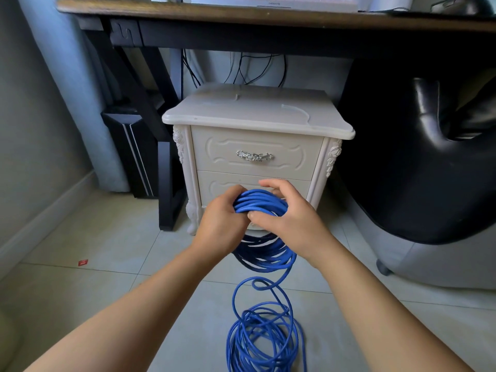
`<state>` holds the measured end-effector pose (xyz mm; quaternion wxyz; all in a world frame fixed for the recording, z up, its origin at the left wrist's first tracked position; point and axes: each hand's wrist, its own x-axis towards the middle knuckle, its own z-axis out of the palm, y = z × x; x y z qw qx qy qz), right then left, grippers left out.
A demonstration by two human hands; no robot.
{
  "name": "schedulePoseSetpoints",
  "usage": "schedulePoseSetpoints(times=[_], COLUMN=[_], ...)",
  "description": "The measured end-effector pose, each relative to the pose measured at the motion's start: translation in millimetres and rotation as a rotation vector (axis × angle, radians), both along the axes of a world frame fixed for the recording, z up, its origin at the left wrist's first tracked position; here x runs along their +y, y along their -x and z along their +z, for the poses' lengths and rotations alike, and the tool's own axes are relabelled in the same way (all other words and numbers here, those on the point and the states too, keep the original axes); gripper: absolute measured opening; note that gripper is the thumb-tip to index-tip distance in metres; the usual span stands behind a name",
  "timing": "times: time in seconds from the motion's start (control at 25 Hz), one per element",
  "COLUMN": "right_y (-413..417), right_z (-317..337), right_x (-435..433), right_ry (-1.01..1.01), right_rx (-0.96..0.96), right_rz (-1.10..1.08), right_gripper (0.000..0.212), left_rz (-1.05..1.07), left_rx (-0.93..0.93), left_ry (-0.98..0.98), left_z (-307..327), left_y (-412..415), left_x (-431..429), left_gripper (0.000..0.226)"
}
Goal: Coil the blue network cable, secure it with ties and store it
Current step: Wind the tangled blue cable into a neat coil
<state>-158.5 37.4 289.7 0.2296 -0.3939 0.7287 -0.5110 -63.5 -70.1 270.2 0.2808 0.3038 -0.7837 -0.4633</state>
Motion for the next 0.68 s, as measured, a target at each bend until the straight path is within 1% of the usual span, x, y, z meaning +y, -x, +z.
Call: schedulePoseSetpoints(times=[0.12, 0.2, 0.24, 0.28, 0.36, 0.4, 0.44, 0.48, 0.56, 0.6, 0.68], right_y=[6, 7, 6, 4, -1, -4, -6, -7, -8, -7, -5], right_z=[-2, -5, -8, -12, -19, -22, -25, -26, -24, -23, -22], right_x=[1, 1, -1, -2, -7, -9, -11, -12, -14, -15, -16], right_ry=[0.073, 0.142, 0.164, 0.172, 0.15, 0.141, 0.145, 0.157, 0.185, 0.202, 0.225], right_rx=[-0.267, -0.5, -0.571, -0.592, -0.557, -0.549, -0.557, -0.571, -0.574, -0.571, -0.543], right_rz=[0.041, 0.041, 0.035, 0.027, 0.011, -0.006, -0.03, -0.059, -0.135, -0.176, -0.269], right_gripper=[0.056, 0.07, 0.08, 0.09, 0.107, 0.108, 0.1, 0.082, 0.035, 0.025, 0.023], left_rz=[0.131, 0.207, 0.235, 0.255, 0.273, 0.284, 0.301, 0.318, 0.323, 0.295, 0.188], left_rx=[0.117, 0.199, 0.236, 0.263, 0.289, 0.303, 0.324, 0.352, 0.396, 0.392, 0.306], left_ry=[-0.256, -0.444, -0.526, -0.578, -0.615, -0.633, -0.668, -0.727, -0.847, -0.883, -0.884], left_z=[1, 2, 3, 3, 3, 4, 4, 5, 3, 2, 0], left_y=[3, 5, 5, 5, 4, 4, 5, 5, 5, 5, 3], left_x=[-6, -10, -11, -13, -11, -9, -6, -4, 1, 2, 3], left_gripper=[0.008, 0.007, 0.009, 0.011, 0.013, 0.013, 0.012, 0.012, 0.012, 0.01, 0.006])
